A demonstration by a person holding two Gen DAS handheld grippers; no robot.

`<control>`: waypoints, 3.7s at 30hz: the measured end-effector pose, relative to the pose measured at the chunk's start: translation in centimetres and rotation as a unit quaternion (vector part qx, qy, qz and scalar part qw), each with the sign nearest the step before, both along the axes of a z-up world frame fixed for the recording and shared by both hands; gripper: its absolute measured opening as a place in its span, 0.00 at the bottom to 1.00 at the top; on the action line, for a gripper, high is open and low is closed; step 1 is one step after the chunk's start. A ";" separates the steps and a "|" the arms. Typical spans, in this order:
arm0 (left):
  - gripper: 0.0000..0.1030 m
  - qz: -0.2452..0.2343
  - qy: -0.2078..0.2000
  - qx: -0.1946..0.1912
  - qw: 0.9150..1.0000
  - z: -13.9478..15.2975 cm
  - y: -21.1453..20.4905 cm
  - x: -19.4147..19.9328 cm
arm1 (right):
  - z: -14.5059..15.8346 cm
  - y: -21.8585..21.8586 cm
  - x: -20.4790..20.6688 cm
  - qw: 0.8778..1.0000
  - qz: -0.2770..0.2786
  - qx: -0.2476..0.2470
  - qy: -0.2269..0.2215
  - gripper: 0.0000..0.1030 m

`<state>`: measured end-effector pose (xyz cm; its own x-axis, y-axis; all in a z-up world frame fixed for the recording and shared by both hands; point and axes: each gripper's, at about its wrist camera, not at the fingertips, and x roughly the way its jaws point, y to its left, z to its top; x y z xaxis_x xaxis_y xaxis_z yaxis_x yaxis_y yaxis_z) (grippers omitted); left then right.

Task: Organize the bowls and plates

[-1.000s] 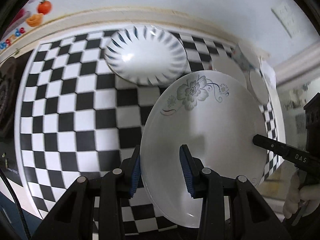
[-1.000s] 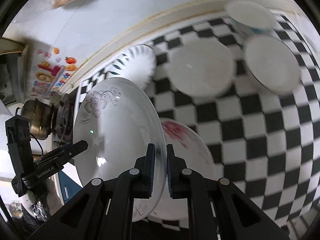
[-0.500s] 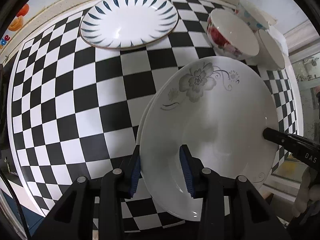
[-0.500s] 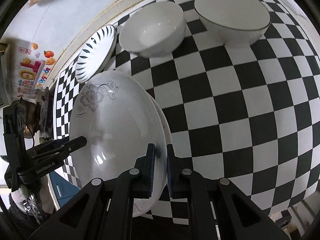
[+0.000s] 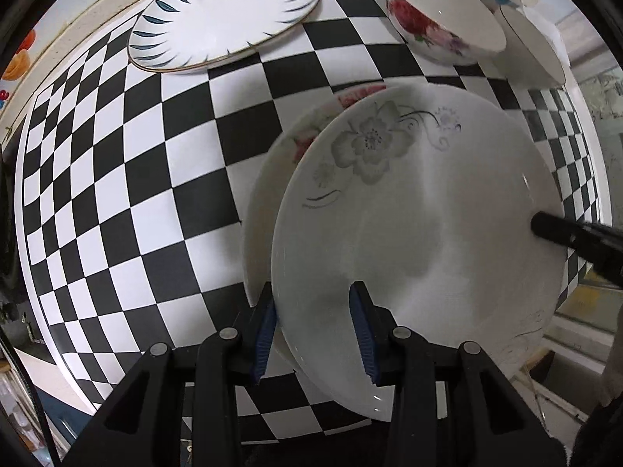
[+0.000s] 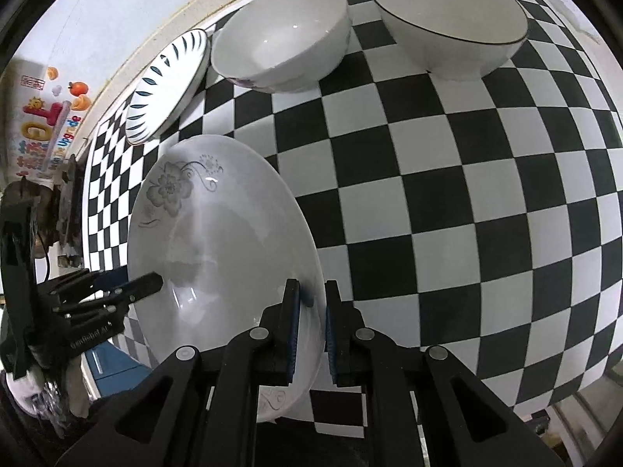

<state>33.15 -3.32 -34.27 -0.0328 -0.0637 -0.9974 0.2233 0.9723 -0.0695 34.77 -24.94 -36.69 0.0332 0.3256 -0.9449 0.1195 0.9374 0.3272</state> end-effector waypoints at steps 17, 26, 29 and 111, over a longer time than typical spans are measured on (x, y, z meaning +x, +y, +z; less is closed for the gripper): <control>0.34 0.018 0.023 -0.012 0.999 1.1 2.2 1.3 | -0.3 -0.1 0.6 0.999 -0.014 0.009 0.028 0.14; 0.34 0.031 0.009 -0.013 0.999 3.6 4.7 1.3 | -1.0 1.1 0.8 0.998 0.002 0.009 0.057 0.15; 0.34 0.055 -0.005 -0.032 0.998 5.1 6.8 3.1 | 0.1 0.4 1.2 0.998 -0.011 0.008 0.059 0.16; 0.18 0.088 -0.104 -0.117 0.984 12.1 9.1 7.5 | 9.2 6.5 10.3 0.996 0.036 0.074 -0.038 0.12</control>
